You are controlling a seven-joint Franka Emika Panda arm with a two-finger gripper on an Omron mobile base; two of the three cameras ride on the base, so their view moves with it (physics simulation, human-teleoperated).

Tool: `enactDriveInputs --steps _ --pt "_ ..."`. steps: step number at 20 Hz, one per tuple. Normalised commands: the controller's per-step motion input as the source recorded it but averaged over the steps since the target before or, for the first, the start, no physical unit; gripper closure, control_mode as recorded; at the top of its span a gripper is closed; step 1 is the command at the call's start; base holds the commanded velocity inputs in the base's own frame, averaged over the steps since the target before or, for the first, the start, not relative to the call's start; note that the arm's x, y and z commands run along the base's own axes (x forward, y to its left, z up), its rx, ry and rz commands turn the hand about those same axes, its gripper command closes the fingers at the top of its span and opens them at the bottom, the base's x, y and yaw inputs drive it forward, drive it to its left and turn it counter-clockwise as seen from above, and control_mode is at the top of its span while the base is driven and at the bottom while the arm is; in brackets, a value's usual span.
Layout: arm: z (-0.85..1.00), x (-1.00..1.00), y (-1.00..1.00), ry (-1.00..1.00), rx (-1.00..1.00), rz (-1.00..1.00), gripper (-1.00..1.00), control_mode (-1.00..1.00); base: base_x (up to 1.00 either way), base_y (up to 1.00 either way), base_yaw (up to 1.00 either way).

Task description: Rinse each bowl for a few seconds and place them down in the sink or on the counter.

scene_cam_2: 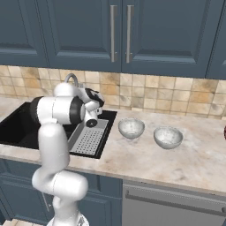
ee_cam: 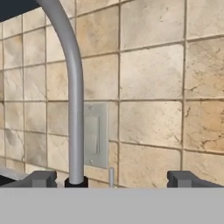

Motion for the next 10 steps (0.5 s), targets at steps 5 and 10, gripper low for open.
enactDriveInputs --steps 5,10 --pt "-0.17 0.27 0.10 0.00 -0.02 0.00 -1.00 -1.00 0.00 0.00 0.00" --pt "-0.14 0.30 0.06 0.00 -0.01 0.00 -1.00 -1.00 0.00 0.00 0.00"
